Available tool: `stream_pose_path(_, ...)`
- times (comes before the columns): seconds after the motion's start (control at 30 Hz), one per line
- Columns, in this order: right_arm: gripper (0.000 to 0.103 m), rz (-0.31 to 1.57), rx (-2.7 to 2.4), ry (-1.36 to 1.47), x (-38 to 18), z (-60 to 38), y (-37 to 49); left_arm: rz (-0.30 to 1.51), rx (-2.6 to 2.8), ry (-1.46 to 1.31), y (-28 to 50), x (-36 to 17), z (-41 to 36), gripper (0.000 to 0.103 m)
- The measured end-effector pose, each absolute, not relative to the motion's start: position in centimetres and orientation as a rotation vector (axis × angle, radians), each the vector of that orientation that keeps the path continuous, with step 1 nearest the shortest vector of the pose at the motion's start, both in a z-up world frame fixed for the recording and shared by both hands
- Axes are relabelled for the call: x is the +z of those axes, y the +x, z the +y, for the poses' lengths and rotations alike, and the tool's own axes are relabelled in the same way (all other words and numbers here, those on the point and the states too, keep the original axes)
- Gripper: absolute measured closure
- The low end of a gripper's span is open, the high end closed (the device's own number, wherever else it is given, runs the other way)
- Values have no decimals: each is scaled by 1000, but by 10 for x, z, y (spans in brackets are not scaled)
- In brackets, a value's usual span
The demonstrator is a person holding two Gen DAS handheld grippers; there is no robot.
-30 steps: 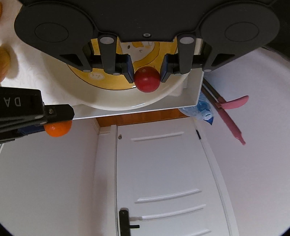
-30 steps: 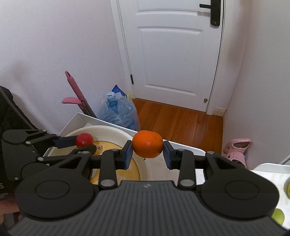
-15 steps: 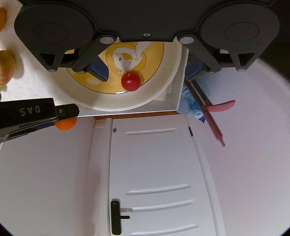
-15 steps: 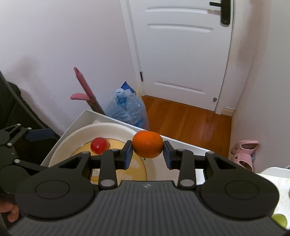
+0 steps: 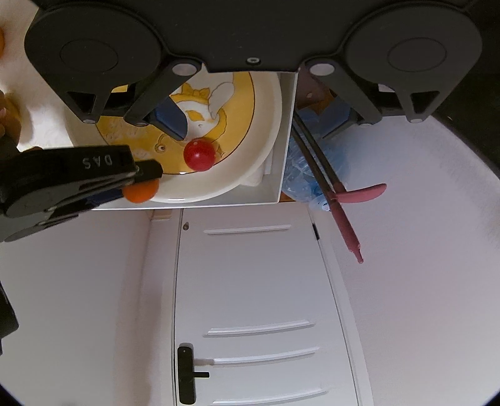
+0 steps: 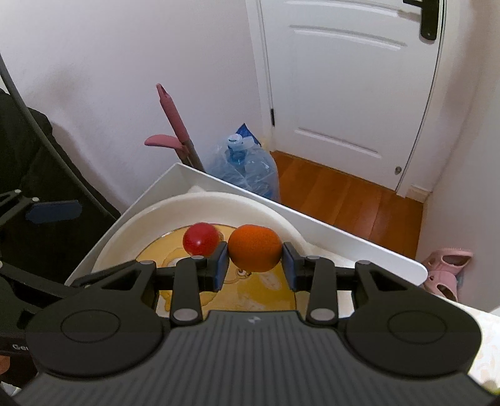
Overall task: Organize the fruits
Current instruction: 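Withdraw both tools from the bowl back over the remaining fruits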
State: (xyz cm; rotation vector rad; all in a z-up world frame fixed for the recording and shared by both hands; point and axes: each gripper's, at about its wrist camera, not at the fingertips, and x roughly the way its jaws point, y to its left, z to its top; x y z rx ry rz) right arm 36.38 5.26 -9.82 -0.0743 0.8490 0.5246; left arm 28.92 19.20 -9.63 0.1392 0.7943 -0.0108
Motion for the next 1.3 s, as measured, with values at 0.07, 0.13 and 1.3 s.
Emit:
stream_pose_path(0.07, 0, 813, 503, -58, -92, 48, 360, 796, -6, 138, 287, -96, 192, 9)
stream_pose_path(0.13, 0, 782, 487, -43, -85, 43, 356, 793, -1, 136, 286, -96, 192, 7)
stream_pose_path(1.3, 0, 673, 277, -14, 25, -115, 201, 685, -71, 91, 196, -14, 131, 5)
